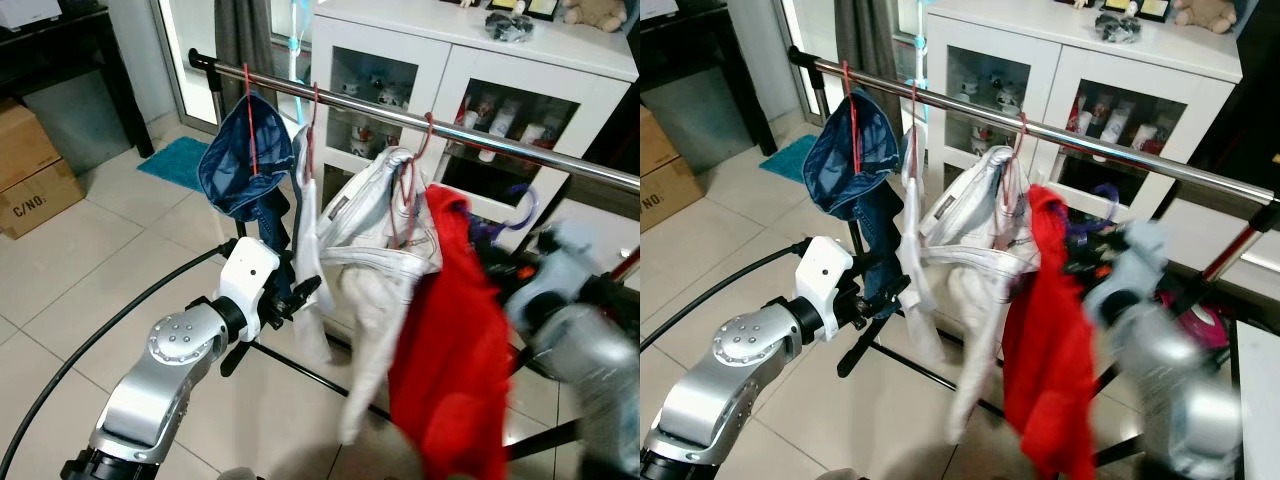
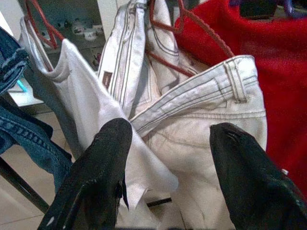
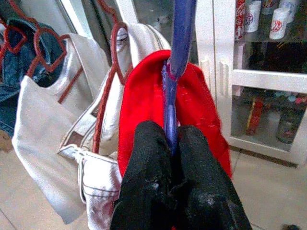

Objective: Hang hanger

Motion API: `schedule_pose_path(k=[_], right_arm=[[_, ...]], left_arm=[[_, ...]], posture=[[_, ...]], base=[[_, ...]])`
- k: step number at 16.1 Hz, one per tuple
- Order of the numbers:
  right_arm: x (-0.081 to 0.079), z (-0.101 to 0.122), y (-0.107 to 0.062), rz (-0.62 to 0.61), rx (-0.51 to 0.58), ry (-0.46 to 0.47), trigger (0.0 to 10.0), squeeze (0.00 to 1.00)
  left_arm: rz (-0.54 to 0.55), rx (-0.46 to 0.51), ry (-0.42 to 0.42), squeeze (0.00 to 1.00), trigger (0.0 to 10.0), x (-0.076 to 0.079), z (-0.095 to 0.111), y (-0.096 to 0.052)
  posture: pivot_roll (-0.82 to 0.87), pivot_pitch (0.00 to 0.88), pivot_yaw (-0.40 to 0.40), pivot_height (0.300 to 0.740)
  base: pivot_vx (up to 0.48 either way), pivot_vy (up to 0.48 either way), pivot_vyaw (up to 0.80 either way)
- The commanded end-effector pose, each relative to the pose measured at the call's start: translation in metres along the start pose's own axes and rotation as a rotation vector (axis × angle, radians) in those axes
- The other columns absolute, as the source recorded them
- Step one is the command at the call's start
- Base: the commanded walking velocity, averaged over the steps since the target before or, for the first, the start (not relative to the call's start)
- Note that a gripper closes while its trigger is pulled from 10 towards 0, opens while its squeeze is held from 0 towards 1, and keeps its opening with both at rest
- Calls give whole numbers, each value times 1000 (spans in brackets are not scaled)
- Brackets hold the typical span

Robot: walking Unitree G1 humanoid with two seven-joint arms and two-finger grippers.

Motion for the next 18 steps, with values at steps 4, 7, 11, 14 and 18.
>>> schedule_pose_path(k=[4, 7, 11, 14, 18], right_arm=[[-6, -8, -10, -40, 74, -62, 3608, 0], [-10, -21, -11, -52, 65, -102, 10000, 0], [-5, -23, -13, -106, 106, -34, 10000, 0], [-4, -20, -14, -141, 128, 7, 10000, 0], [2, -22, -14, -181, 128, 35, 10000, 0]], left_arm=[[70, 14, -7, 0, 10000, -4, -1, -1], [128, 28, -30, 0, 10000, -8, -1, -3], [157, 25, -46, 0, 10000, -9, -3, -8], [158, 14, -23, 0, 10000, -10, -4, -6], [154, 20, -46, 0, 10000, -12, -2, -4]], posture=[[-18, 0, -26, 740], [-11, 0, -42, 740], [5, 0, -71, 740], [-1, 0, -62, 740], [-5, 2, -50, 740]], base=[[0, 0, 0], [0, 0, 0], [0, 0, -800], [0, 0, -533], [0, 0, 0]])
Point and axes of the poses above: a point about 5 cm out from each wrist's last joint towards the gripper, its own y axis pointing out of the wrist towards the gripper, its own z axis along the axis of the wrist's last joint, x = y × z, the point moved 6 cm from there along y, pointing out of the wrist towards the gripper, and after that the axes turned 8 degrees about y, right-handed, at the moved point
